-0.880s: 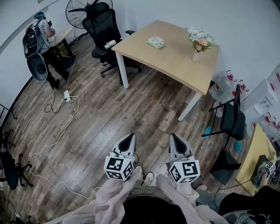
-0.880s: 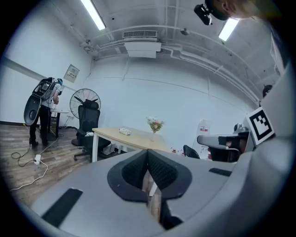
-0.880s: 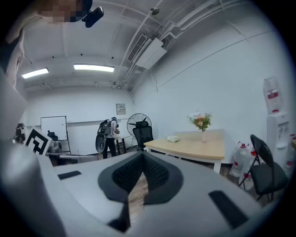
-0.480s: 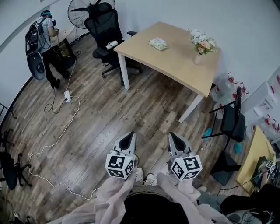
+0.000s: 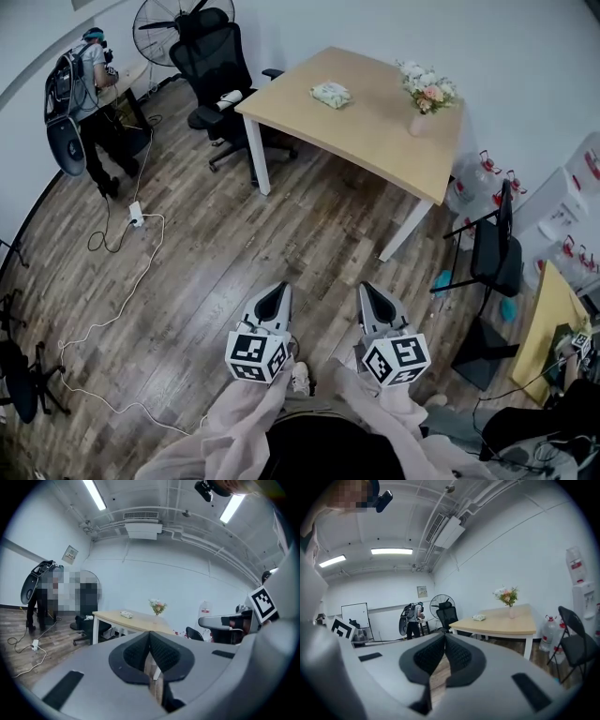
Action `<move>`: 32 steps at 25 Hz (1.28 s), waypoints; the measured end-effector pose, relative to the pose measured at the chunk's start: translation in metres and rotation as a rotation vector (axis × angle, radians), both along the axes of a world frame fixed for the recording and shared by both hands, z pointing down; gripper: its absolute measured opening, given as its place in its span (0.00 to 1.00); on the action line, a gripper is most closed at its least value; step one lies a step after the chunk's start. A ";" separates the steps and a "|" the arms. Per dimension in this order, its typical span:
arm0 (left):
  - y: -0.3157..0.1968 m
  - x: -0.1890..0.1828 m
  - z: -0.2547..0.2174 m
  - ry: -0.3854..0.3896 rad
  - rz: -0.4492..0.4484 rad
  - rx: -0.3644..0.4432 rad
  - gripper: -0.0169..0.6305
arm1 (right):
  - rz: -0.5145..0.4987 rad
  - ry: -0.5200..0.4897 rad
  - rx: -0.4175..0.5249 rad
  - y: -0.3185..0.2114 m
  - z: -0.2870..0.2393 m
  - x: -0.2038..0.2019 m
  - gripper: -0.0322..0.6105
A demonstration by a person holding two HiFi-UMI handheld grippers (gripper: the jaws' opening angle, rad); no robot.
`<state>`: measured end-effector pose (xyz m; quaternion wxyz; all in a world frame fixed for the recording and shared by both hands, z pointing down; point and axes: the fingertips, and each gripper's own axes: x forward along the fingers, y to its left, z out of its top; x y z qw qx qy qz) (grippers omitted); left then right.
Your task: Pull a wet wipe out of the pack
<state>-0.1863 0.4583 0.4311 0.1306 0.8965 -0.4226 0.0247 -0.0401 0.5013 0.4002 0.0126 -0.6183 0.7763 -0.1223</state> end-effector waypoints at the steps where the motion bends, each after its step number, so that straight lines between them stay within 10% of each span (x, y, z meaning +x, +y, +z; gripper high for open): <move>1: 0.000 0.000 0.002 0.000 0.003 -0.004 0.04 | 0.002 0.002 -0.002 0.000 0.001 -0.001 0.07; 32: -0.150 0.065 0.010 -0.050 -0.047 -0.005 0.05 | -0.039 -0.022 -0.065 -0.164 0.020 0.065 0.07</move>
